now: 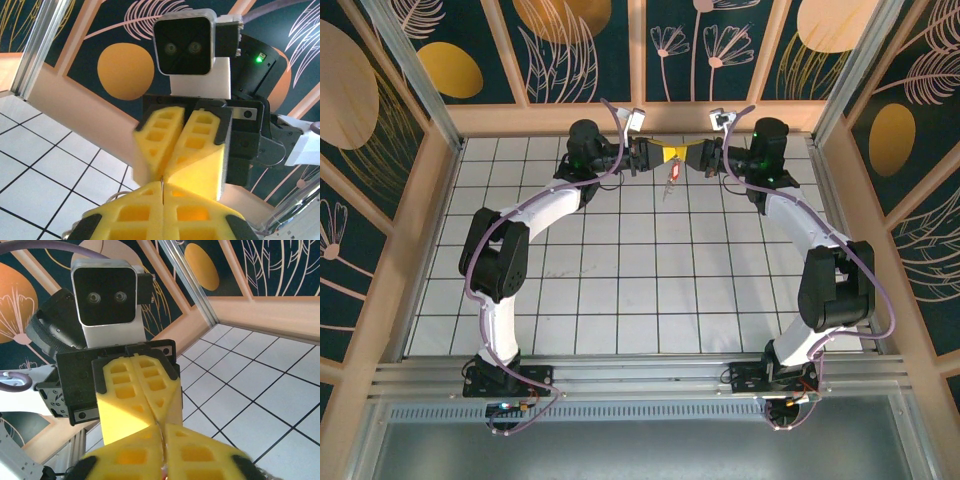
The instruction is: Put the keys on the keyring
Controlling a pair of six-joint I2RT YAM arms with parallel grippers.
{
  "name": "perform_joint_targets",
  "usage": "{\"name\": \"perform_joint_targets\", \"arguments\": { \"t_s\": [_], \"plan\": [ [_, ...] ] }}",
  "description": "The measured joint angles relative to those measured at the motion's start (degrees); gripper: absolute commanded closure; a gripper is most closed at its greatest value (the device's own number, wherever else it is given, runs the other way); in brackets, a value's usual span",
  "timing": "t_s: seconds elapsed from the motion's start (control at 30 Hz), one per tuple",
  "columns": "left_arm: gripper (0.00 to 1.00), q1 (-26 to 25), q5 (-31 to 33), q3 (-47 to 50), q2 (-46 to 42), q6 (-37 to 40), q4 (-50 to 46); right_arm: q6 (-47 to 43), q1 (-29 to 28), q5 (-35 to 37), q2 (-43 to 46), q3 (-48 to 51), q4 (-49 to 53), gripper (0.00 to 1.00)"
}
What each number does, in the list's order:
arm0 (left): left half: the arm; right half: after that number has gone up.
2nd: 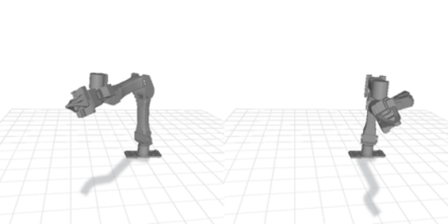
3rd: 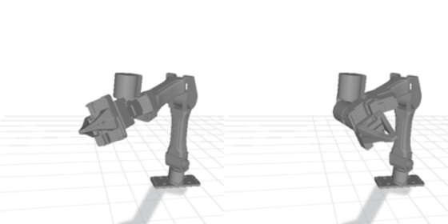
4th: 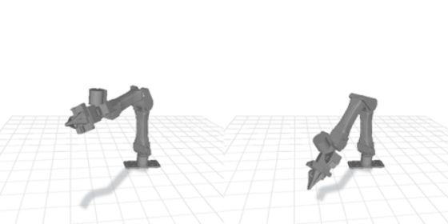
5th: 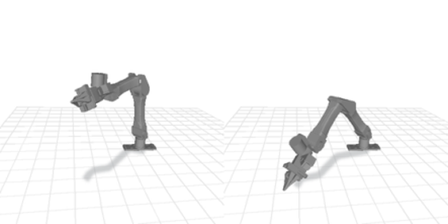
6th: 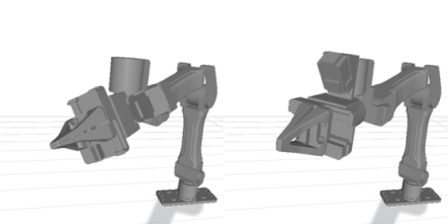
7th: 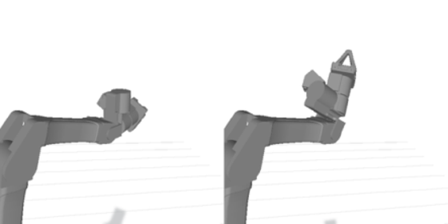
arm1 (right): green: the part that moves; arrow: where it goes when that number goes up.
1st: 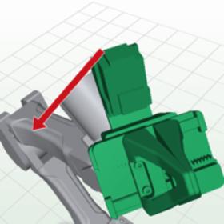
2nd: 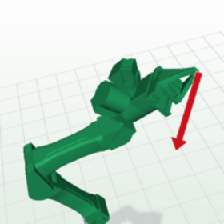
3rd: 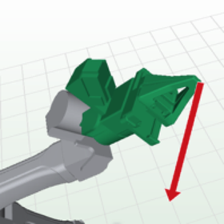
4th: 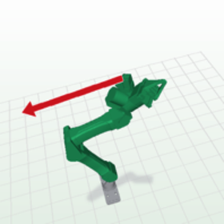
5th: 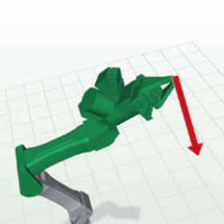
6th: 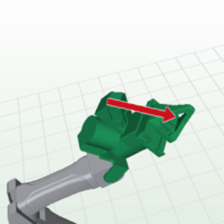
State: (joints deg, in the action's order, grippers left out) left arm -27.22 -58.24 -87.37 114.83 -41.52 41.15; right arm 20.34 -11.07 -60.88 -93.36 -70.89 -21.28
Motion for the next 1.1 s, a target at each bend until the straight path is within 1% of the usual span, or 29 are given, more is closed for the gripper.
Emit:
{"name": "perform_joint_targets", "arguments": {
  "t_s": [0.07, 0.23, 0.37, 0.53, 0.7, 0.87, 1.1],
  "plan": [
    [1.00, 0.0, -0.2, 0.1, 0.0, -0.1, 0.9, 0.3, 0.3, 1.1, 0.3, 0.8, -0.2, 0.59],
    [1.00, -0.1, -0.2, 1.0, 0.0, -0.2, 1.8, 1.2, 0.5, 5.4, 5.4, 5.7, -0.9, 0.51],
    [1.00, -0.1, 0.0, 1.7, 0.0, -0.3, 2.4, 1.6, 0.5, 13.2, 12.2, 12.5, -3.6, 0.44],
    [1.00, -0.1, 0.4, 2.6, 0.0, -0.6, 2.4, 2.1, -0.7, 25.7, 18.9, 22.8, -7.4, 0.42],
    [1.00, -0.1, 0.5, 2.6, 0.0, -0.8, 2.4, 0.1, -4.7, 35.7, 20.2, 29.0, -9.3, 0.41],
    [1.00, -0.1, 0.4, 2.6, -0.1, -0.8, 2.4, -2.3, -8.7, 41.0, 20.2, 30.8, -10.0, 0.40],
    [1.00, -0.1, 0.6, 2.6, -0.2, -1.0, 2.4, -4.3, -11.0, 43.6, 20.2, 31.1, -12.5, 0.39]
  ]
}}
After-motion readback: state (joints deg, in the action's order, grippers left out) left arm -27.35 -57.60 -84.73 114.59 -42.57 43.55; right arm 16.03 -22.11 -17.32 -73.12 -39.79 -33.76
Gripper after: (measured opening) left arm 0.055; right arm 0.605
